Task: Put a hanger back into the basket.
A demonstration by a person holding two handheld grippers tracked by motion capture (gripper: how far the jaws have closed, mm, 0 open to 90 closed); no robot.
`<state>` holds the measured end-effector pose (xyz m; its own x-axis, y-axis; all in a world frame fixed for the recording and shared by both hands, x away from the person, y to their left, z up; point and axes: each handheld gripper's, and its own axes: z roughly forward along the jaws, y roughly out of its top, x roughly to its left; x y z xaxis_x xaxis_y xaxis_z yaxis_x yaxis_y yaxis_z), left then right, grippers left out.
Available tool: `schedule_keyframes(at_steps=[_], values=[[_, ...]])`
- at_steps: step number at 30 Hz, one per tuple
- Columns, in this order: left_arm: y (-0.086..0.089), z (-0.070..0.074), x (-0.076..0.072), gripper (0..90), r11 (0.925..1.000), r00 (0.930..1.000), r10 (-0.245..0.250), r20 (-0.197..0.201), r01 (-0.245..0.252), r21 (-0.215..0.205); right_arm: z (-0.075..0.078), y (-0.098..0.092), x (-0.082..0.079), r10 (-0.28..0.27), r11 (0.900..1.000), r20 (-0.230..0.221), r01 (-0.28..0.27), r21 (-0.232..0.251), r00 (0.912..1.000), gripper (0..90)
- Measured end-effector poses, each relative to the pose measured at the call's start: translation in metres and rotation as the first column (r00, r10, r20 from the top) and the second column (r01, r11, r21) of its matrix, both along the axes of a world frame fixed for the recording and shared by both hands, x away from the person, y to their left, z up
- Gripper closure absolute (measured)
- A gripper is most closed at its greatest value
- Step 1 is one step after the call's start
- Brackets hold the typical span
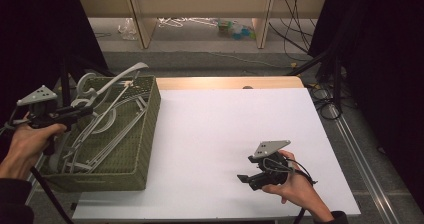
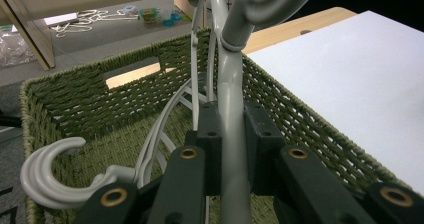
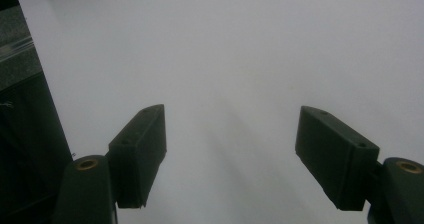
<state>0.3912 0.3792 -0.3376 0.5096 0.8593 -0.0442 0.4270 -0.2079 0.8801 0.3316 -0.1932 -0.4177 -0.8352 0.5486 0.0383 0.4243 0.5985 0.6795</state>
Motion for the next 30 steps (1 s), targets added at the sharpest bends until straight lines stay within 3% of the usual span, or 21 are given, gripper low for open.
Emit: schedule_keyframes(at_steps=[10,19,26,28,30], values=[[0.001,-0.013,-0.006,79.2,0.9995,0.9989,-0.023,-0.041,0.024,0.020,-0.002,0.002,-0.001,-0.004,1.000,-0.012,0.004,0.003,0.9999,29.2],[-0.009,-0.025,0.005,79.0,0.9998,0.9930,-0.013,-0.118,0.015,0.014,-0.002,0.001,0.000,0.004,1.000,0.003,-0.004,0.002,1.0000,29.2],[-0.003,-0.034,0.008,78.6,0.9972,0.9892,0.002,-0.146,-0.013,-0.073,-0.002,0.000,0.000,0.006,1.000,0.000,-0.006,-0.006,1.0000,29.2],[-0.001,-0.040,0.008,78.1,0.9948,0.9847,0.012,-0.174,-0.030,-0.097,-0.002,0.001,0.001,0.015,1.000,-0.007,-0.015,-0.010,0.9999,29.2],[0.001,-0.048,0.008,77.5,0.9950,0.9755,0.017,-0.219,-0.038,-0.093,-0.002,0.002,0.000,0.016,1.000,-0.012,-0.016,-0.011,0.9998,29.2]])
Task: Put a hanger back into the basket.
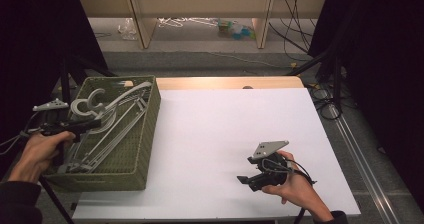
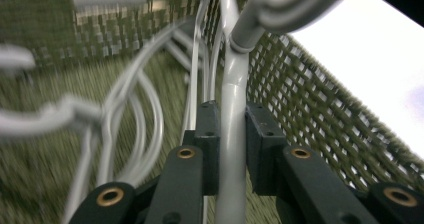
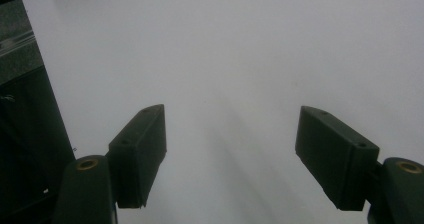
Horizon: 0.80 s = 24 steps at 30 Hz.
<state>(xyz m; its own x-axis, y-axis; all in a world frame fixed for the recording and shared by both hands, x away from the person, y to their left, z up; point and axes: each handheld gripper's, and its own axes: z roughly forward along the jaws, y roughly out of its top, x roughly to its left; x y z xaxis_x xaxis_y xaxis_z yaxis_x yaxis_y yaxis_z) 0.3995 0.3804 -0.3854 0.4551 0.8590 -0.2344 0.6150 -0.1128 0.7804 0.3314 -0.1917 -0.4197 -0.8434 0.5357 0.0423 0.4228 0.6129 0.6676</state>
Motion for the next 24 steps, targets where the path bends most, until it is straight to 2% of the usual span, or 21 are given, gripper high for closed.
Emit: schedule_keyframes(at_steps=[4,5,6,9,10,11,12,15,16,17,18,19,20,22,23,24], values=[[0.001,-0.014,0.001,77.3,0.9996,0.9991,0.021,-0.036,-0.021,0.020,-0.001,0.000,0.000,-0.008,1.000,0.013,0.008,0.006,0.9999,29.2],[0.002,-0.016,0.002,77.2,0.9997,0.9991,0.018,-0.039,-0.018,0.018,0.000,-0.001,0.001,-0.001,1.000,-0.001,0.001,-0.003,1.0000,29.2],[0.000,-0.016,0.003,77.1,0.9997,0.9990,0.024,-0.037,-0.024,0.008,-0.001,-0.001,0.001,0.001,1.000,0.004,-0.001,-0.001,1.0000,29.2],[0.000,-0.014,0.003,76.0,0.9973,0.9973,0.060,-0.042,-0.058,0.045,-0.001,0.000,0.001,-0.001,1.000,-0.004,0.001,-0.001,1.0000,29.2],[0.001,-0.015,0.004,75.4,0.9957,0.9962,0.075,-0.043,-0.073,0.057,0.000,0.000,0.000,-0.005,1.000,-0.021,0.005,-0.002,0.9998,29.2],[0.003,-0.015,0.004,75.0,0.9913,0.9925,0.112,-0.051,-0.108,0.076,-0.001,0.000,0.000,-0.004,1.000,-0.017,0.004,-0.003,0.9998,29.2],[0.004,-0.017,0.005,74.4,0.9886,0.9904,0.131,-0.046,-0.127,0.082,-0.002,0.000,0.001,-0.001,1.000,0.007,0.001,0.005,1.0000,29.2],[0.008,-0.021,0.008,73.2,0.9751,0.9773,0.204,-0.055,-0.198,0.100,-0.002,0.001,0.000,-0.002,1.000,0.002,0.002,0.007,1.0000,29.2],[0.011,-0.020,0.008,72.6,0.9716,0.9783,0.198,-0.062,-0.187,0.145,-0.002,0.000,0.001,-0.002,1.000,0.003,0.002,0.007,1.0000,29.2],[0.012,-0.021,0.008,72.0,0.9679,0.9774,0.202,-0.064,-0.189,0.165,-0.001,0.000,0.001,0.003,1.000,-0.006,-0.003,0.000,1.0000,29.2],[0.013,-0.021,0.009,71.3,0.9662,0.9767,0.205,-0.064,-0.191,0.173,-0.001,0.000,0.000,-0.001,1.000,-0.017,0.001,0.002,0.9999,29.2],[0.013,-0.022,0.009,70.7,0.9644,0.9754,0.211,-0.064,-0.197,0.177,-0.001,-0.001,0.000,-0.001,1.000,-0.009,0.001,0.000,1.0000,29.2],[0.010,-0.023,0.009,70.1,0.9617,0.9694,0.240,-0.052,-0.230,0.149,-0.002,-0.001,0.001,0.002,1.000,0.006,-0.002,-0.003,1.0000,29.2],[0.012,-0.024,0.009,68.3,0.9506,0.9628,0.266,-0.048,-0.254,0.179,-0.002,-0.001,0.001,-0.007,1.000,-0.002,0.007,-0.001,1.0000,29.2],[0.015,-0.023,0.008,66.3,0.9422,0.9605,0.274,-0.049,-0.258,0.214,-0.002,-0.001,0.001,-0.005,1.000,-0.001,0.005,-0.001,1.0000,29.2],[0.016,-0.024,0.008,66.1,0.9408,0.9591,0.280,-0.041,-0.266,0.211,-0.002,-0.001,0.001,-0.001,1.000,0.002,0.001,0.000,1.0000,29.2]])
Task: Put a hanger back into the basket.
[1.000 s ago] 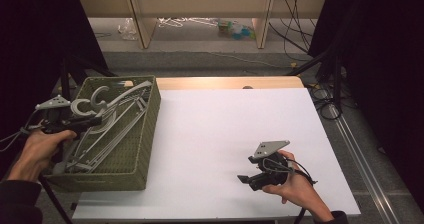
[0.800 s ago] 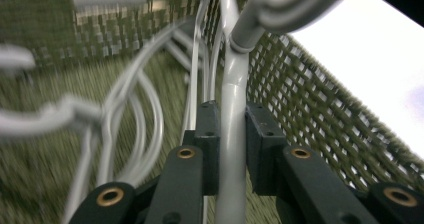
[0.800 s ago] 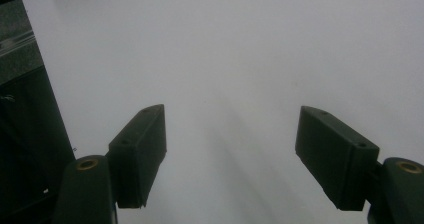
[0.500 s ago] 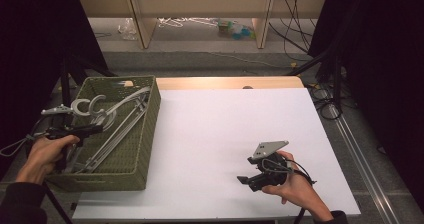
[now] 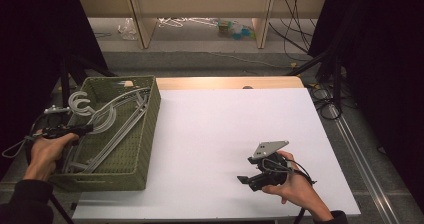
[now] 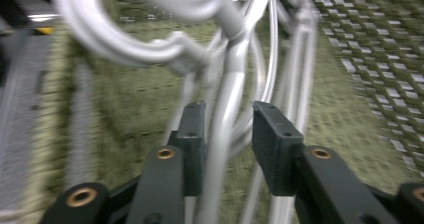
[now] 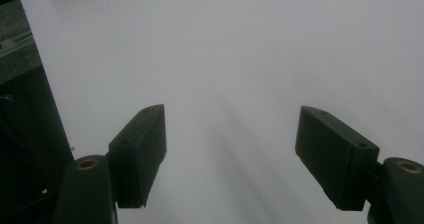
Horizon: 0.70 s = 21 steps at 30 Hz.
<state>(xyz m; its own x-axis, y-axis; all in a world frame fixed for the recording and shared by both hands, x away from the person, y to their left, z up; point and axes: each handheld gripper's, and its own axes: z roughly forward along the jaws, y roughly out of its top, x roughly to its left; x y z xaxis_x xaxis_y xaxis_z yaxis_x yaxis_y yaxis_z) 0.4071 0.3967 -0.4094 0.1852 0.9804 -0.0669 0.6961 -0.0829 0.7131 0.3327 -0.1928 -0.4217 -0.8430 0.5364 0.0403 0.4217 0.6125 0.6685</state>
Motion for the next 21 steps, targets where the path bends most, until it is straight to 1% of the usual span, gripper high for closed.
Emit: schedule_keyframes(at_steps=[1,2,3,4,5,6,7,8,9,10,11,12,13,14,15,16,17,19,20,21], values=[[0.002,0.001,-0.001,67.0,1.0000,0.9999,-0.006,-0.012,0.006,0.005,0.000,0.000,-0.001,-0.003,1.000,-0.007,0.003,-0.001,1.0000,29.2],[0.002,0.000,-0.002,66.0,1.0000,1.0000,0.002,-0.007,-0.002,0.000,0.000,0.000,-0.001,-0.004,1.000,-0.009,0.004,-0.001,1.0000,29.2],[0.002,0.001,-0.003,65.3,1.0000,0.9999,-0.006,-0.011,0.006,0.005,0.000,0.000,0.000,-0.004,1.000,-0.006,0.004,-0.001,1.0000,29.2],[0.002,0.002,-0.005,63.3,1.0000,1.0000,-0.008,-0.005,0.008,0.002,0.000,0.000,0.000,0.000,1.000,0.002,0.000,-0.003,1.0000,29.2],[0.001,0.003,-0.006,61.3,1.0000,0.9999,0.000,0.010,0.000,0.002,0.000,0.000,0.000,-0.002,1.000,-0.004,0.002,-0.002,1.0000,29.2],[0.000,0.006,-0.008,58.6,0.9999,0.9996,0.012,0.025,-0.012,-0.007,-0.001,0.001,0.000,-0.012,1.000,-0.004,0.012,0.007,0.9999,29.2],[-0.001,0.008,-0.010,56.0,0.9994,0.9983,0.028,0.050,-0.027,-0.024,-0.002,0.001,0.000,-0.014,1.000,-0.005,0.014,0.008,0.9999,29.2],[-0.004,0.011,-0.012,54.4,0.9975,0.9952,0.049,0.084,-0.045,-0.055,-0.001,0.000,0.000,-0.008,1.000,-0.005,0.008,0.007,1.0000,29.2],[-0.006,0.015,-0.016,53.2,0.9969,0.9936,0.044,0.104,-0.037,-0.069,-0.001,0.000,0.001,-0.005,1.000,-0.006,0.005,0.005,1.0000,29.2],[-0.009,0.020,-0.019,51.2,0.9955,0.9909,0.039,0.129,-0.027,-0.090,-0.001,0.000,0.000,-0.015,1.000,-0.012,0.015,0.010,0.9998,29.1],[-0.011,0.025,-0.022,49.0,0.9930,0.9864,0.037,0.160,-0.018,-0.117,-0.001,0.000,0.000,-0.016,1.000,-0.012,0.016,0.018,0.9998,29.1],[-0.014,0.030,-0.027,47.6,0.9907,0.9811,0.040,0.189,-0.014,-0.135,-0.002,0.000,0.000,-0.027,0.999,-0.005,0.027,0.039,0.9996,29.1],[-0.017,0.034,-0.031,45.9,0.9885,0.9767,0.037,0.211,-0.005,-0.151,0.000,-0.001,0.000,-0.028,0.999,-0.024,0.029,0.040,0.9993,29.0],[-0.021,0.038,-0.035,44.1,0.9874,0.9732,0.028,0.228,0.009,-0.158,-0.001,-0.001,0.001,-0.034,0.999,-0.010,0.034,0.042,0.9994,28.9],[-0.026,0.041,-0.039,42.9,0.9867,0.9687,0.022,0.247,0.019,-0.162,-0.001,-0.001,0.001,-0.044,0.998,-0.002,0.045,0.054,0.9990,28.9],[-0.032,0.044,-0.044,41.9,0.9870,0.9638,0.007,0.267,0.036,-0.157,0.000,-0.002,0.001,-0.047,0.997,-0.017,0.048,0.054,0.9987,28.9],[-0.039,0.045,-0.048,40.9,0.9860,0.9609,-0.015,0.277,0.060,-0.155,0.000,-0.002,0.001,-0.050,0.997,-0.018,0.051,0.059,0.9986,28.9],[-0.052,0.048,-0.055,38.2,0.9833,0.9535,-0.060,0.295,0.108,-0.147,-0.001,-0.002,0.002,-0.070,0.994,0.000,0.070,0.080,0.9975,28.9],[-0.060,0.048,-0.058,36.9,0.9801,0.9490,-0.086,0.303,0.135,-0.145,-0.001,-0.002,0.002,-0.073,0.994,0.006,0.073,0.086,0.9973,28.9],[-0.066,0.049,-0.061,35.6,0.9760,0.9444,-0.112,0.309,0.163,-0.144,0.000,-0.003,0.002,-0.068,0.995,-0.001,0.068,0.078,0.9977,28.9]])
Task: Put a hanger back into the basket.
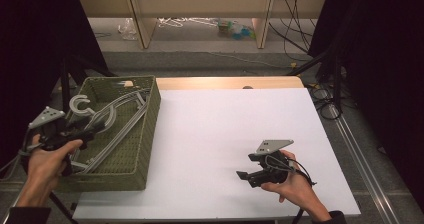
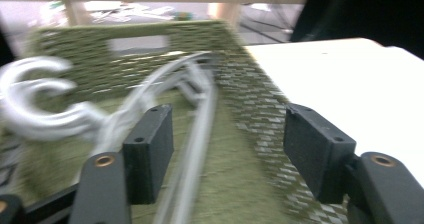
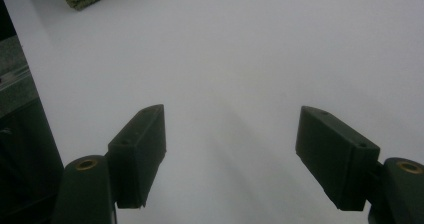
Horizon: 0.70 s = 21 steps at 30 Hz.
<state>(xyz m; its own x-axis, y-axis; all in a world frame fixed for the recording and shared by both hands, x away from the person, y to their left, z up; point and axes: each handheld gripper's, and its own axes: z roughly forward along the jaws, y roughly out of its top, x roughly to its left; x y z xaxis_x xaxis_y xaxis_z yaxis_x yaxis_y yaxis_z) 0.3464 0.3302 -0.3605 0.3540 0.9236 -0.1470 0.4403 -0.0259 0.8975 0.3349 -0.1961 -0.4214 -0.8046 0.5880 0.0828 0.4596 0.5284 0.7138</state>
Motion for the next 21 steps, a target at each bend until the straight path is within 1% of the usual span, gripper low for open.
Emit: schedule_keyframes(at_steps=[1,2,3,4,5,6,7,8,10,11,12,14,15,16,17,18,19,20,21], values=[[-0.007,0.000,-0.002,34.7,0.9996,0.9996,-0.027,0.007,0.027,-0.004,0.000,0.000,0.000,-0.008,1.000,0.007,0.007,0.006,0.9999,28.9],[-0.013,0.001,-0.004,34.0,0.9986,0.9985,-0.054,0.014,0.054,-0.002,0.000,0.000,-0.001,-0.016,1.000,-0.005,0.016,0.007,0.9999,28.9],[-0.020,0.000,-0.005,33.2,0.9971,0.9967,-0.076,0.027,0.076,-0.004,0.000,0.000,-0.001,-0.020,1.000,-0.001,0.020,0.015,0.9998,28.9],[-0.026,0.000,-0.007,32.5,0.9957,0.9951,-0.092,0.035,0.092,-0.004,-0.001,-0.001,-0.001,-0.018,1.000,0.010,0.018,0.021,0.9998,28.9],[-0.032,0.000,-0.008,31.9,0.9940,0.9935,-0.109,0.034,0.109,-0.004,-0.001,-0.001,-0.002,-0.033,0.999,0.011,0.033,0.023,0.9994,28.9],[-0.037,0.000,-0.010,31.2,0.9915,0.9911,-0.130,0.029,0.130,0.000,-0.001,-0.001,-0.002,-0.036,0.999,0.020,0.035,0.023,0.9992,28.9],[-0.043,0.000,-0.011,30.7,0.9884,0.9878,-0.151,0.035,0.152,0.000,-0.001,-0.001,-0.002,-0.037,0.999,0.012,0.036,0.023,0.9993,28.9],[-0.048,0.000,-0.013,30.5,0.9846,0.9836,-0.175,0.044,0.175,0.006,-0.001,-0.002,-0.001,-0.037,0.999,0.021,0.036,0.024,0.9991,28.9],[-0.059,0.000,-0.019,29.7,0.9791,0.9782,-0.203,0.045,0.202,0.024,-0.001,-0.002,-0.001,-0.044,0.999,0.025,0.044,0.031,0.9987,28.9],[-0.063,0.000,-0.021,29.3,0.9751,0.9742,-0.221,0.047,0.219,0.035,-0.001,-0.002,-0.001,-0.044,0.999,0.028,0.043,0.032,0.9986,28.8],[-0.068,0.000,-0.025,28.8,0.9717,0.9711,-0.235,0.039,0.234,0.032,-0.001,-0.002,-0.002,-0.047,0.998,0.023,0.047,0.034,0.9986,28.8],[-0.078,0.001,-0.032,26.5,0.9676,0.9684,-0.249,0.019,0.248,0.050,-0.002,-0.002,-0.002,-0.048,0.998,0.034,0.047,0.039,0.9983,28.7],[-0.083,0.000,-0.034,26.5,0.9613,0.9612,-0.274,0.031,0.273,0.036,-0.002,-0.002,-0.002,-0.048,0.998,0.034,0.047,0.040,0.9983,28.7],[-0.088,0.000,-0.036,26.2,0.9529,0.9522,-0.303,0.037,0.303,0.018,-0.002,-0.002,-0.002,-0.047,0.998,0.035,0.045,0.043,0.9983,28.7],[-0.093,0.000,-0.038,26.1,0.9482,0.9484,-0.316,0.027,0.317,-0.026,-0.002,-0.002,-0.002,-0.042,0.998,0.031,0.041,0.044,0.9986,28.7],[-0.098,-0.001,-0.040,26.1,0.9437,0.9452,-0.326,0.009,0.326,-0.053,-0.002,-0.002,-0.002,-0.042,0.998,0.030,0.041,0.045,0.9987,28.7],[-0.103,-0.002,-0.041,26.1,0.9384,0.9395,-0.343,0.006,0.342,-0.046,-0.002,-0.001,-0.003,-0.045,0.998,0.026,0.044,0.045,0.9986,28.7],[-0.108,-0.004,-0.042,26.0,0.9367,0.9374,-0.348,0.012,0.348,-0.036,-0.002,-0.001,-0.003,-0.045,0.998,0.027,0.044,0.047,0.9986,28.7],[-0.112,-0.006,-0.043,26.0,0.9335,0.9336,-0.358,0.015,0.358,-0.016,-0.002,-0.001,-0.003,-0.046,0.998,0.030,0.045,0.050,0.9985,28.7]])
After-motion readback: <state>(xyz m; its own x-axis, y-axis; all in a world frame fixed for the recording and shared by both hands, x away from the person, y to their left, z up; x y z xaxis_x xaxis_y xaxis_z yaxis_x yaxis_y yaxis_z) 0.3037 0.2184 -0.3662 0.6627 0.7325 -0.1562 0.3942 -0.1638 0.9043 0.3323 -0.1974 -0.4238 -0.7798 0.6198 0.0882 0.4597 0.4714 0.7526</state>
